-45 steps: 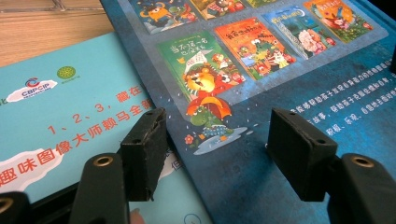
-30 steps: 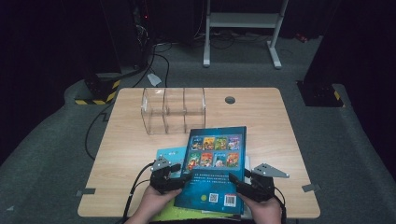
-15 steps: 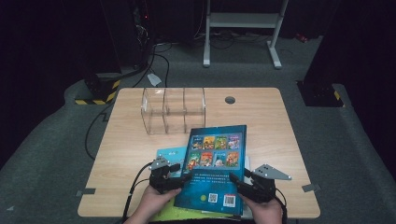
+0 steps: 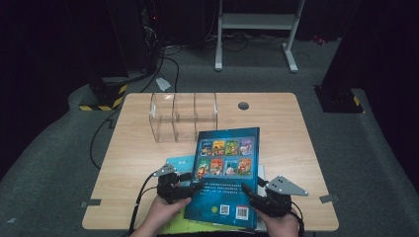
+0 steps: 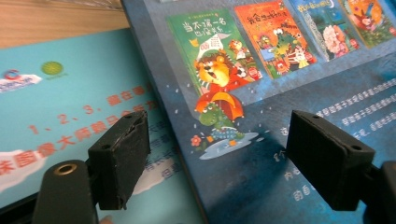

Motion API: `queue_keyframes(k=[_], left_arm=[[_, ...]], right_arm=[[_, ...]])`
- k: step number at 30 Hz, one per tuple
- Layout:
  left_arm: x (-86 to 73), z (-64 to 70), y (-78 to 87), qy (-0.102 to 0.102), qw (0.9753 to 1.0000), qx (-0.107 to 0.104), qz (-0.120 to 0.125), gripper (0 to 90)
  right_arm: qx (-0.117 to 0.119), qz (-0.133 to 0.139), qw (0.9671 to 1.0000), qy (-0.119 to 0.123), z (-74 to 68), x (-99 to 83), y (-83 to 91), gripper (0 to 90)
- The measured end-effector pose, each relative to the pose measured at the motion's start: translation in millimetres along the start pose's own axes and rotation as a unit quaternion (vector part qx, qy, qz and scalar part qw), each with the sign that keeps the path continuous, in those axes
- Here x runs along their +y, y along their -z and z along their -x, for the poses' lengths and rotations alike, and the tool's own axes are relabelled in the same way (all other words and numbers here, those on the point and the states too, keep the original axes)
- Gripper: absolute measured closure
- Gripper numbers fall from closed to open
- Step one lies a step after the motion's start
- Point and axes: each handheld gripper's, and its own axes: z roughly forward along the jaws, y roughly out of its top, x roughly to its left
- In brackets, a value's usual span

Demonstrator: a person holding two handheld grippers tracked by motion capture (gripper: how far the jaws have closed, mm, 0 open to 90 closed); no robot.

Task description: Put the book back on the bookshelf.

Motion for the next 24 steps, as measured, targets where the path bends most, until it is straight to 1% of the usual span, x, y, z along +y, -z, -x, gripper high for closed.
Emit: queue_keyframes(k=[1, 2, 5, 6, 7, 8, 12, 15, 18, 20, 23, 24], left_arm=[[0.2, 0.1, -0.9, 0.007, 1.0000, -0.006, -0.001, 21.7], [0.3, 0.1, -1.7, 0.010, 0.9999, -0.011, 0.000, 21.7], [1.0, -1.1, -4.4, 0.023, 0.9992, -0.034, -0.003, 20.7], [1.3, -2.1, -5.0, 0.024, 0.9989, -0.040, -0.007, 20.7], [1.7, -1.9, -5.8, 0.029, 0.9985, -0.046, -0.007, 20.7], [2.3, -1.8, -5.9, 0.029, 0.9983, -0.049, -0.010, 21.8], [3.1, -2.7, -5.8, 0.028, 0.9982, -0.052, -0.013, 22.1], [3.5, -2.3, -5.4, 0.032, 0.9981, -0.051, -0.012, 22.6], [4.2, -0.2, -2.5, 0.026, 0.9985, -0.047, -0.006, 23.0], [4.6, 0.6, -0.5, 0.022, 0.9987, -0.045, -0.002, 23.7], [5.1, 2.2, 2.3, 0.017, 0.9990, -0.041, 0.006, 27.7], [5.3, 2.9, 3.4, 0.014, 0.9991, -0.038, 0.010, 27.7]], right_arm=[[0.000, 0.002, 1.0000, 0.002, -0.3, 0.0, 0.2, 49.5], [0.000, 0.002, 1.0000, 0.002, -0.3, 0.0, 0.2, 49.5], [0.000, 0.008, 0.9999, 0.010, -1.6, 0.2, 1.0, 49.4], [0.000, 0.008, 0.9999, 0.010, -1.6, 0.2, 1.0, 49.4], [-0.001, 0.009, 0.9999, 0.011, -1.7, 0.4, 1.1, 49.4], [0.000, 0.010, 0.9999, 0.012, -1.8, 0.6, 1.2, 49.4], [0.002, 0.010, 0.9999, 0.008, -1.0, 0.4, 0.7, 49.3], [0.003, 0.006, 1.0000, -0.005, -0.4, 1.6, 0.5, 49.1], [0.006, 0.008, 0.9999, -0.005, -0.5, 2.7, 0.6, 49.0], [0.007, 0.012, 0.9999, 0.000, -0.7, 2.9, 1.0, 48.9], [0.006, 0.014, 0.9999, 0.003, -0.3, 3.7, 1.6, 48.7], [0.006, 0.014, 0.9999, 0.003, -0.3, 3.7, 1.6, 48.7]])
